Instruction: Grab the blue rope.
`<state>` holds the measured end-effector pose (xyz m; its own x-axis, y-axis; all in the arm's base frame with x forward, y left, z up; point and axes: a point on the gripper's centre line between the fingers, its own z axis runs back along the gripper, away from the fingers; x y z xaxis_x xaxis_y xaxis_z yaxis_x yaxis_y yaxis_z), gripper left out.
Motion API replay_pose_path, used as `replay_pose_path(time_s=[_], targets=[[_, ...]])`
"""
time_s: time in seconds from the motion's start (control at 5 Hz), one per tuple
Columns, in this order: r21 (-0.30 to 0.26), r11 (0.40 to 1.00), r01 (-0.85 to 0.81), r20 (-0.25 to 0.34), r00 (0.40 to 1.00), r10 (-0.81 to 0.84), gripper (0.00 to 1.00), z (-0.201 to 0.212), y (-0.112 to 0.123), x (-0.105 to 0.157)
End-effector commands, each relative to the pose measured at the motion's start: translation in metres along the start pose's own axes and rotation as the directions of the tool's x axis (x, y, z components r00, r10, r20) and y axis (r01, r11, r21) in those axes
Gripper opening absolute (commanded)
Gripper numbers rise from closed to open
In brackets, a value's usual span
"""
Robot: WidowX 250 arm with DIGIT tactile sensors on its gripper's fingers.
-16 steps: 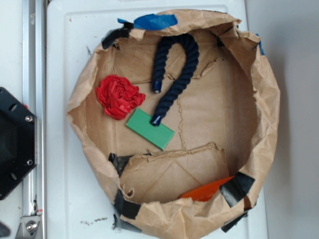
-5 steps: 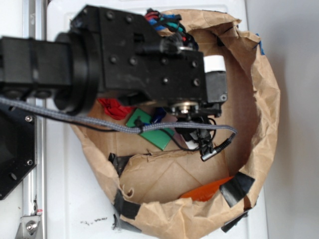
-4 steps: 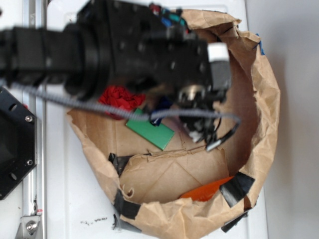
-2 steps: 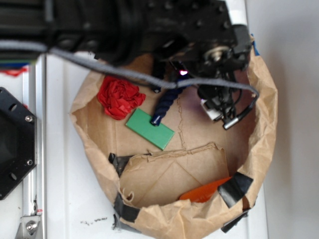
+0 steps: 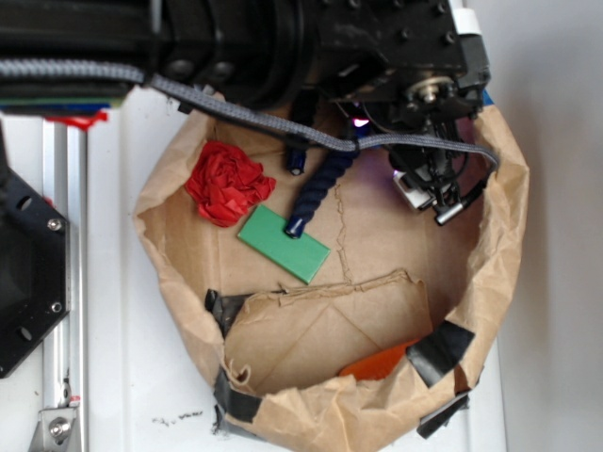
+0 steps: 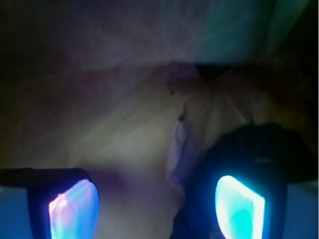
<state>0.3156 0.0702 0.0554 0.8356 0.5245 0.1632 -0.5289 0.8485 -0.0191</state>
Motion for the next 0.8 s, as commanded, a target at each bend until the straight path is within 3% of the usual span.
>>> replay_pose_path(time_s=[0.0, 0.4, 0.6], targets=[[-0.017, 0.999, 0.031, 0.052, 0.998, -0.030, 1.00, -0.011, 0.003, -0.010], [-0.029, 0.999, 0.046, 0.048, 0.998, -0.045, 1.00, -0.028, 0.001, -0.029], [-0.030, 0.998, 0.051, 0.057, 0.997, -0.049, 0.41, -0.029, 0.000, -0.032]])
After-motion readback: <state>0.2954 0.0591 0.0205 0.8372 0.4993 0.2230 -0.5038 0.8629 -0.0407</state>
